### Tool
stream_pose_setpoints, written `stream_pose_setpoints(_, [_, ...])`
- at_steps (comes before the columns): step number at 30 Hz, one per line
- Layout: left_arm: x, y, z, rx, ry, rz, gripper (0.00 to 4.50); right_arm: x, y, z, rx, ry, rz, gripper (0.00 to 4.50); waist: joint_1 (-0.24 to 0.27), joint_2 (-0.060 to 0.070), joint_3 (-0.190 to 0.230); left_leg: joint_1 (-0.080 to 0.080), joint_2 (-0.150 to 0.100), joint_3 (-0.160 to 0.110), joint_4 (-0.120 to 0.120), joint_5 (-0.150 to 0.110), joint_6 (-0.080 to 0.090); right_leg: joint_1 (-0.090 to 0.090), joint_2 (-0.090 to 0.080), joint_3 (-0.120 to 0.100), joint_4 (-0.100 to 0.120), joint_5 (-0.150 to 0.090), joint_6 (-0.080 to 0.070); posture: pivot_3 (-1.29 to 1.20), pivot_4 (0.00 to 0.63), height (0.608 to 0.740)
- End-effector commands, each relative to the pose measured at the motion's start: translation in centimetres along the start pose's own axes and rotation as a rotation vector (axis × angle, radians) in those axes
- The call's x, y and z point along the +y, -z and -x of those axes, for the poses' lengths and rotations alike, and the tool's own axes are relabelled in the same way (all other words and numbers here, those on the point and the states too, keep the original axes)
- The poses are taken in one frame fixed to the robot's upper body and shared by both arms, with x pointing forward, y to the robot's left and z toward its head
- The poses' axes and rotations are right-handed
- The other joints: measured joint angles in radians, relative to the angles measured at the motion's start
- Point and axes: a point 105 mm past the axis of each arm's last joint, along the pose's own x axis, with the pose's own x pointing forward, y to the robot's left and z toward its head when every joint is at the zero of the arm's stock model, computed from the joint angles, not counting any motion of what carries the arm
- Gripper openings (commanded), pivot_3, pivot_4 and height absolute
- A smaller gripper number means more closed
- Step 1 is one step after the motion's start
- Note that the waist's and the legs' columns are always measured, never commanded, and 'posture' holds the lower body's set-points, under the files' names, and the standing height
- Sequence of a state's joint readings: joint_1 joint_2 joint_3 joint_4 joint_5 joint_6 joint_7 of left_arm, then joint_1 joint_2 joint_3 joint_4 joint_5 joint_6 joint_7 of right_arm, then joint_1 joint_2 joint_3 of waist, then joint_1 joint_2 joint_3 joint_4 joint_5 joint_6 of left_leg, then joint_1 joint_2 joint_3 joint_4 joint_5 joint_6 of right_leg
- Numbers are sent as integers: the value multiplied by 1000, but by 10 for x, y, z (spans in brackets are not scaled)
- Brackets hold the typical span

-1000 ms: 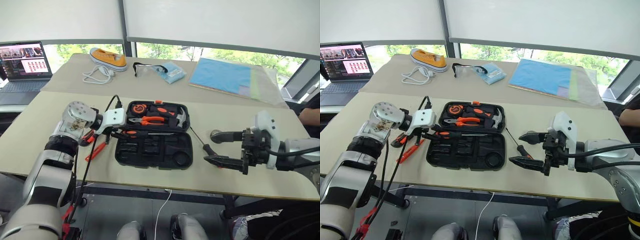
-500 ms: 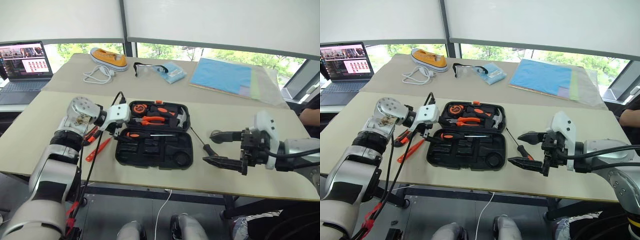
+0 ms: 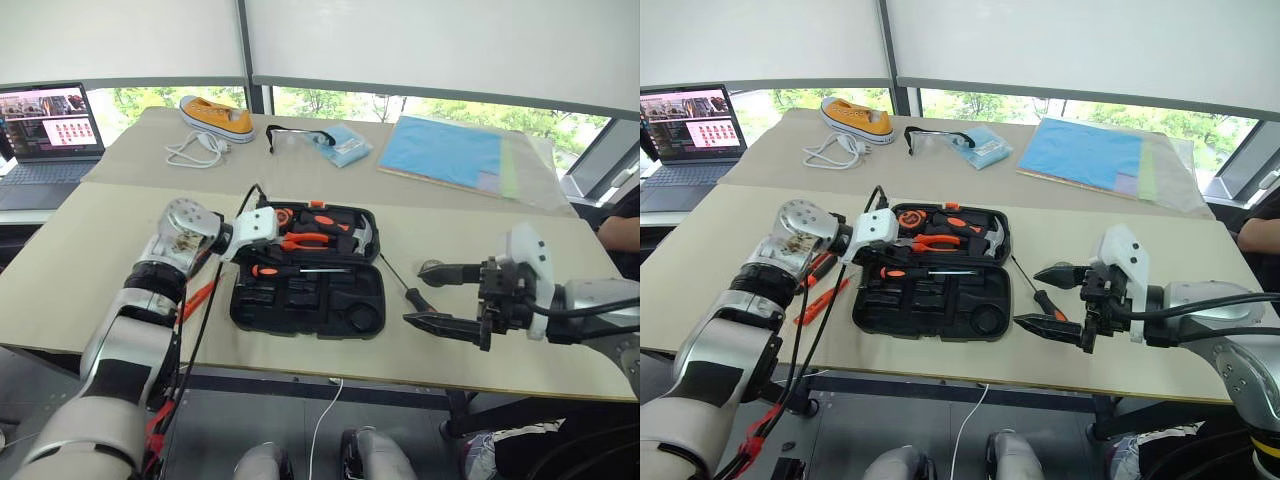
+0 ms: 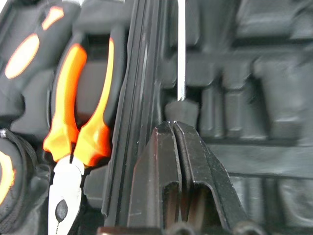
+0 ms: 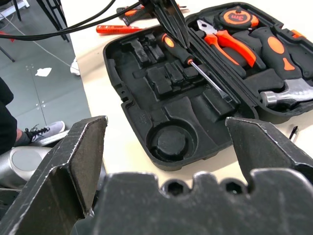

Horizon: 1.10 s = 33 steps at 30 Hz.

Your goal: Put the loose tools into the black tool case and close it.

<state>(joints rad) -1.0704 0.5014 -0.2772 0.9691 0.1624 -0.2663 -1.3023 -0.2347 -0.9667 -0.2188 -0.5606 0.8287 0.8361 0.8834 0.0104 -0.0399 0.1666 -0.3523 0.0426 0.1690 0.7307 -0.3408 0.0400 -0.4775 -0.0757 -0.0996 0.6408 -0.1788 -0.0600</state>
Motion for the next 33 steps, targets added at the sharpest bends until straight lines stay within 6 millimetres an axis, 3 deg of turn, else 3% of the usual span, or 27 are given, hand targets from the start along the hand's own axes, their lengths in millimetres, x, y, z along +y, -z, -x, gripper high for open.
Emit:
stream_pose_setpoints(1, [-8,9,-8,65,36,-64,119,-1,-13,2,-38,20,62,4500,0,0,0,0,0,0,0,0,0,0,0,0,0,0,0,0,150,718])
stream_pose_setpoints(8, [1,4,1,3,-16,-15,119,-1,0,6,-17,81,26,4500,0,0,0,3,0,-1,0,0,0,3,0,0,0,-3,5,0,150,718])
stream_pose_setpoints(16, [17,-30,17,-161,-21,61,119,1,8,9,-9,99,3,4500,-2,0,0,2,0,-1,0,0,0,3,0,-1,0,-3,6,0,150,718])
stream_pose_setpoints(25, [-7,-8,-6,-13,70,-67,119,-1,-1,3,-49,86,-1,4500,-1,0,0,1,0,-2,0,0,0,3,0,-1,-1,-3,5,0,150,718])
stream_pose_setpoints(30, [-6,0,-18,43,15,-131,119,-2,1,4,-47,101,-10,4500,3,0,-1,3,-1,-2,0,0,1,4,-1,-1,-1,-1,2,0,150,718])
stream_pose_setpoints(33, [-1,-5,-17,12,-8,-124,119,0,0,5,-52,100,-15,4500,5,0,-1,4,-1,-3,0,-1,3,7,-2,-1,-1,-3,7,0,150,718])
